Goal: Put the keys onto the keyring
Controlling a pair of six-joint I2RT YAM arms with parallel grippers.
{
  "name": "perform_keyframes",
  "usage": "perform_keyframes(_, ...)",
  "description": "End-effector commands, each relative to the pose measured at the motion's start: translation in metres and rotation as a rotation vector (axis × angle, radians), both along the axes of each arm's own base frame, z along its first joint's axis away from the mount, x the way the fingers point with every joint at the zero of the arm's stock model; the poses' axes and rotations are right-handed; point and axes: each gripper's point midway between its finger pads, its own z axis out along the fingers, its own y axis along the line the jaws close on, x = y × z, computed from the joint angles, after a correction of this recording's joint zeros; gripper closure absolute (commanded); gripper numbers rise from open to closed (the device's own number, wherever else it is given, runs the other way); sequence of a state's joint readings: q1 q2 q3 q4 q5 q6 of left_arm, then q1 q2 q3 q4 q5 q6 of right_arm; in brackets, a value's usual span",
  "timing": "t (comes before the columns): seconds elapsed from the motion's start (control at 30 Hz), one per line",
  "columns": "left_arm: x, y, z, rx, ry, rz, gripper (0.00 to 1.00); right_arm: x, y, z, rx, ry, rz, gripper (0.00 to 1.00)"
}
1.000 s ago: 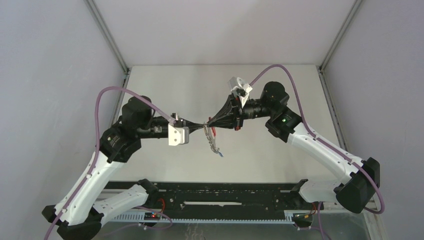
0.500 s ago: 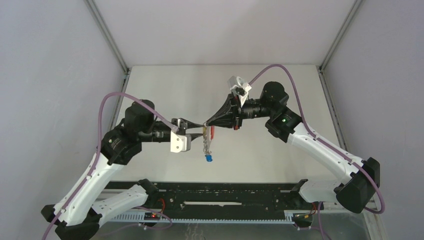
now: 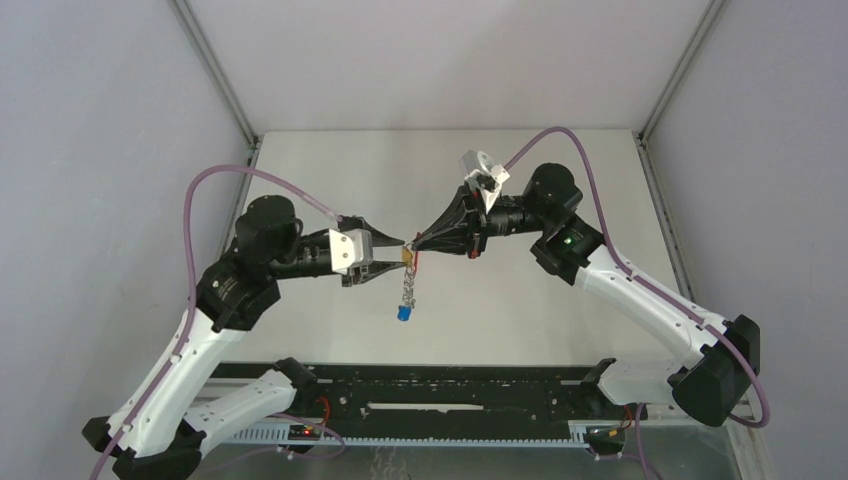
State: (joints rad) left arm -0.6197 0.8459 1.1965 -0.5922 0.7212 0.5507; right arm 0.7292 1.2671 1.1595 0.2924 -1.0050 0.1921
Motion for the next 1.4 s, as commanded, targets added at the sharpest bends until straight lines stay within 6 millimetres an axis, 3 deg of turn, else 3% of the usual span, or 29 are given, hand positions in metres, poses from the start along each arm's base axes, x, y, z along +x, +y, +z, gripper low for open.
perform_keyframes(0.0, -0.014, -0.008, 0.012, -0.068, 0.090, -0.066, 0.58, -0.014, -0.003, 0.023, 0.068, -0.063, 0.049, 1.00)
perform_keyframes(0.33, -0.012, -0.011, 0.018, -0.086, 0.101, -0.066, 0.60, -0.024, 0.000, 0.017, 0.051, -0.063, 0.109, 1.00)
perform_keyframes(0.57, -0.012, -0.013, 0.020, -0.096, 0.114, -0.073, 0.75, -0.028, 0.003, 0.013, 0.027, -0.067, 0.125, 1.00)
perform_keyframes(0.83, -0.008, -0.013, 0.014, -0.089, 0.148, -0.052, 0.99, -0.027, 0.003, 0.009, -0.003, -0.075, 0.110, 1.00)
perform_keyframes(1.0, -0.008, -0.014, 0.009, -0.080, 0.199, -0.047, 1.00, -0.025, 0.000, 0.008, -0.015, -0.079, 0.092, 1.00)
perform_keyframes(1.1, -0.005, -0.013, 0.005, -0.064, 0.196, -0.032, 1.00, -0.021, -0.003, 0.009, -0.025, -0.067, 0.069, 0.87)
perform_keyframes(1.23, 0.004, -0.006, -0.007, 0.018, 0.141, -0.001, 1.00, -0.007, -0.007, 0.010, -0.105, -0.024, -0.005, 0.56)
perform_keyframes(1.3, 0.009, -0.003, -0.013, 0.060, 0.137, 0.021, 1.00, 0.002, -0.008, 0.006, -0.174, -0.018, -0.045, 0.47)
perform_keyframes(1.37, 0.011, -0.002, -0.015, 0.088, 0.133, 0.023, 1.00, 0.011, -0.008, 0.000, -0.257, -0.014, -0.081, 0.44)
